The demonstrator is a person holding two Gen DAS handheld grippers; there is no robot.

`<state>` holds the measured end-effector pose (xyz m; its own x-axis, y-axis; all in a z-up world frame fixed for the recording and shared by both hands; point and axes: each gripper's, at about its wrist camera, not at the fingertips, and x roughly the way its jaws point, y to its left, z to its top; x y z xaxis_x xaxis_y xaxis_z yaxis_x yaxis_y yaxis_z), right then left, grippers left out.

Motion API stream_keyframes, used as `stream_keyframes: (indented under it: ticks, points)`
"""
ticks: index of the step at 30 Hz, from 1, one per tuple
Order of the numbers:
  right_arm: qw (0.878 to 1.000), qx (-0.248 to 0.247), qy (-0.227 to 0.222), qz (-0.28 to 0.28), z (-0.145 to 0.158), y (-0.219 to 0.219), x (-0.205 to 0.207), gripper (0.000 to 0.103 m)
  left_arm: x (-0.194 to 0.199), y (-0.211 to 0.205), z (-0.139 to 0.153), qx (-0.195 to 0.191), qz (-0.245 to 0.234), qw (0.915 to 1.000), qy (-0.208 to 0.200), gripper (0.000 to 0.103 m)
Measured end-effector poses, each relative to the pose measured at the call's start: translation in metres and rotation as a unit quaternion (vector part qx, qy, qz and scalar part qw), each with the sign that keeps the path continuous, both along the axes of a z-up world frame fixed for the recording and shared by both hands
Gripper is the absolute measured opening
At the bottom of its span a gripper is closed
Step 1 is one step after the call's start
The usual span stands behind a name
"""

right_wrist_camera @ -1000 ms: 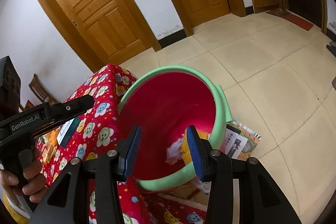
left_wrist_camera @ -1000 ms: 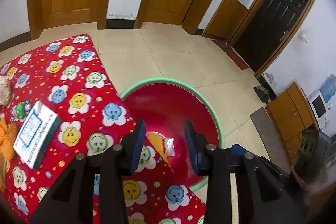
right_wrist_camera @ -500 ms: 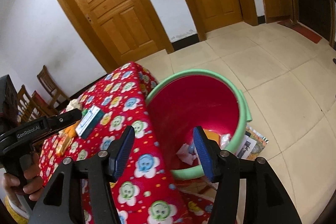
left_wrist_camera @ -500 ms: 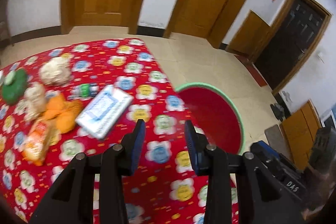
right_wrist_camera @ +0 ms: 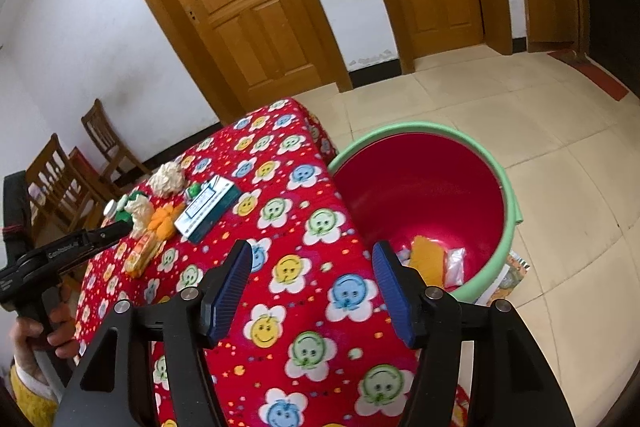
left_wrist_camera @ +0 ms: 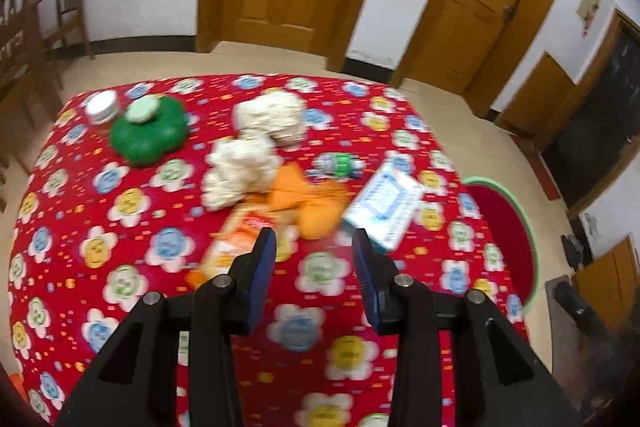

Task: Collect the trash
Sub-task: 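Grasp the orange snack bag with the left tool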

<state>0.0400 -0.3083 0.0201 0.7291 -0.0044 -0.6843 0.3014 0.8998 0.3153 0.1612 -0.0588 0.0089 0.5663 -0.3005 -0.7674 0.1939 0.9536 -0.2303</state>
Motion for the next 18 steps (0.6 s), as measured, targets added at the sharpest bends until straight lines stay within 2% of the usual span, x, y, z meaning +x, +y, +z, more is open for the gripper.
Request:
stream_keyframes:
  ticks: [4, 12, 18]
  points:
    - [1.000, -0.006, 0.008, 0.007, -0.002, 0.011, 0.007, 0.064, 0.008, 0.013, -0.013, 0.012, 0.010, 0.9998, 0.015, 0.046]
    - [1.000, -0.012, 0.020, 0.010, -0.005, 0.022, 0.015, 0.065, 0.024, 0.017, -0.043, 0.056, 0.017, 0.9978, 0.031, 0.046]
    - [0.999, -0.017, 0.027, 0.017, -0.004, 0.029, 0.022, 0.066, 0.031, 0.024, -0.052, 0.028, 0.021, 0.9986, 0.041, 0.049]
